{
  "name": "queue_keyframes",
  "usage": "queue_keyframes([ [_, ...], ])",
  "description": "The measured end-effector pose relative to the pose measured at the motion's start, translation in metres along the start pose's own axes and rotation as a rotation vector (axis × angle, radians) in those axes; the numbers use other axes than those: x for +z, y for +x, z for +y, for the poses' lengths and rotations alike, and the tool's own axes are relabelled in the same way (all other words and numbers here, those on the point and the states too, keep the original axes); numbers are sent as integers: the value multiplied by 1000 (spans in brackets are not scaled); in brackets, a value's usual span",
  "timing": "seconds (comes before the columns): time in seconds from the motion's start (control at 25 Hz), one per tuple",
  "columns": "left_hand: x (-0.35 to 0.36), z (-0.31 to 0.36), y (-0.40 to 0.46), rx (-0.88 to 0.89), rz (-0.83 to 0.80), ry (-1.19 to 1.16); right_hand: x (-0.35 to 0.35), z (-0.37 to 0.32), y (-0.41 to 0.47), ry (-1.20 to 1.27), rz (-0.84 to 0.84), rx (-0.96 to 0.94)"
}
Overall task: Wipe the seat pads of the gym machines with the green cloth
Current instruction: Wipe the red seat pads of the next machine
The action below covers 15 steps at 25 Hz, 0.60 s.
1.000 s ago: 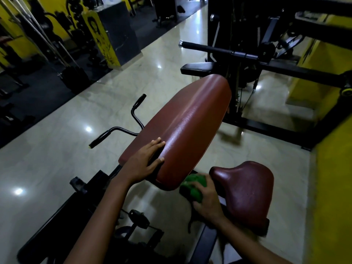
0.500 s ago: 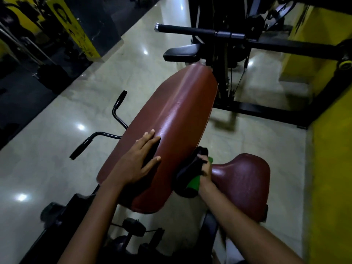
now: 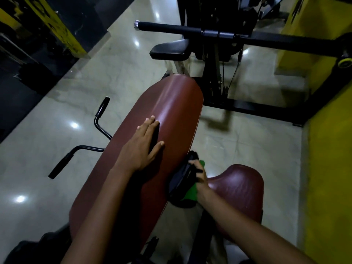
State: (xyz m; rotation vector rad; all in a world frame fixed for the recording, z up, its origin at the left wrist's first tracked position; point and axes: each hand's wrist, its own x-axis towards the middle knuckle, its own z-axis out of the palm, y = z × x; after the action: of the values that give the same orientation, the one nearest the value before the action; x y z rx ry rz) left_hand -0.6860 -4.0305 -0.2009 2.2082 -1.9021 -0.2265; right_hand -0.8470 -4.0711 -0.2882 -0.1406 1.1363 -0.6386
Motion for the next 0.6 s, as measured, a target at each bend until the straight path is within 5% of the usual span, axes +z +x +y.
queue_keyframes([
  [0.32,2,8,38,-19,-3,16,18,-62,70,-73,31,-93],
  [0.48,4,12,55,-18,7,38,-3,-32,77,-241,-174,11],
  [0.6,2,10,69,5,8,79,18,-81,102,-261,-146,-87],
])
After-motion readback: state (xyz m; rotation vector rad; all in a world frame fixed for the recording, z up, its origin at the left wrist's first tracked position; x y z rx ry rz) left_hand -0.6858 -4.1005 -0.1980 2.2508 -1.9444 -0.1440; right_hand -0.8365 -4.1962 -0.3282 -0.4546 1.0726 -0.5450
